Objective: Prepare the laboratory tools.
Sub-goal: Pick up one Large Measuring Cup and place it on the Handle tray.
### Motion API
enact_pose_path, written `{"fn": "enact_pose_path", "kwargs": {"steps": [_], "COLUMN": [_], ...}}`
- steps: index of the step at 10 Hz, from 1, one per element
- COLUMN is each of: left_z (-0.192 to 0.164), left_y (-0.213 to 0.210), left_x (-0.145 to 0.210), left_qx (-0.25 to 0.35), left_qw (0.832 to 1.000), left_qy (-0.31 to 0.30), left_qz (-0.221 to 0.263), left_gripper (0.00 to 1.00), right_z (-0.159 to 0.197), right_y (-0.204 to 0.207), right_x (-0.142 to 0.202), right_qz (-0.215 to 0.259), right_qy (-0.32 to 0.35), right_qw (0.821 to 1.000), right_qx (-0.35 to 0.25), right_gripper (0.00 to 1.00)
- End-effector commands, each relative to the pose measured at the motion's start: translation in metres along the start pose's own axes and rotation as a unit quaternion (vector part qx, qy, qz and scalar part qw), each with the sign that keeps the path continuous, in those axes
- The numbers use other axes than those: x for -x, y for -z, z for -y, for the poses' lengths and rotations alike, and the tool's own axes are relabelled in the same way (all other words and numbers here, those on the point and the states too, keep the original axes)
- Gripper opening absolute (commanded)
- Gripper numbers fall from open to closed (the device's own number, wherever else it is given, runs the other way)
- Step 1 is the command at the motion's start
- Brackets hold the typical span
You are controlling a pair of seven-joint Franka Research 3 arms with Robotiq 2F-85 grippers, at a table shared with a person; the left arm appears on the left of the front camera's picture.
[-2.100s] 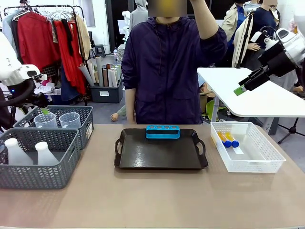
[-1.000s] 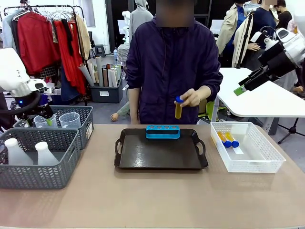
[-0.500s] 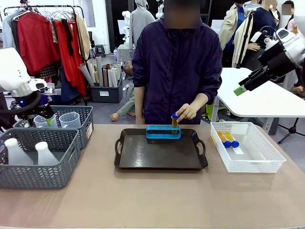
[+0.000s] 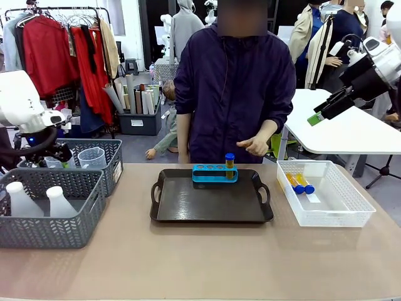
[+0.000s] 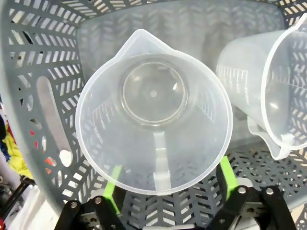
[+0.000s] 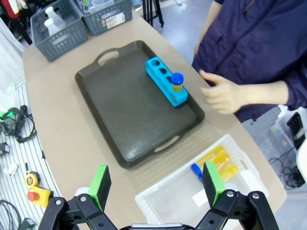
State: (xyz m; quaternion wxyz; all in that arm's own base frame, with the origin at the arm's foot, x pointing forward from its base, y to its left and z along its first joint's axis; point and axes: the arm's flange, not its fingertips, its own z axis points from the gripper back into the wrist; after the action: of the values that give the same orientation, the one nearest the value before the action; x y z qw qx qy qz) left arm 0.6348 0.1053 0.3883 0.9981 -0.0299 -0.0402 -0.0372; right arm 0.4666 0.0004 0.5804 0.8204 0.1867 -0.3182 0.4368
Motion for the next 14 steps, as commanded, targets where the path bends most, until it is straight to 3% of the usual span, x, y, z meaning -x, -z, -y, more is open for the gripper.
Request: {"fn": "enact_pose_path", "kwargs": {"steps": [1,4,11,14], "left_z": [0.001,0.003,0.009,0.025], "left_y": [-0.006,-0.007,-0.029,-0.075], "left_x": [-0.002,0.0,0.02,0.033], "left_qx": [-0.01,-0.017,0.012,0.017], "left_qw": [1.0,1.0,1.0,1.0], "left_qy": [-0.002,-0.009,0.005,0.025], "left_qz": [-0.001,0.008,-0.006,0.001], "left_gripper": [0.6,0.0,0.0,0.0], "right_z": [0.0,0.0,0.0,0.0], "right_y": [-0.001,-0.001,-0.001,-0.001], "right_x": [-0.001,-0.001,-0.001,-0.001], "right_qz": [0.006,0.006,0.006,0.006], "right_qy": [-0.001,-0.001,-0.001,-0.001], "right_qw": [1.0,1.0,1.0,1.0], "right_qx": [-0.004,-0.004,-0.004,-0.004], "right_gripper": [1.0,1.0,1.0,1.0]}}
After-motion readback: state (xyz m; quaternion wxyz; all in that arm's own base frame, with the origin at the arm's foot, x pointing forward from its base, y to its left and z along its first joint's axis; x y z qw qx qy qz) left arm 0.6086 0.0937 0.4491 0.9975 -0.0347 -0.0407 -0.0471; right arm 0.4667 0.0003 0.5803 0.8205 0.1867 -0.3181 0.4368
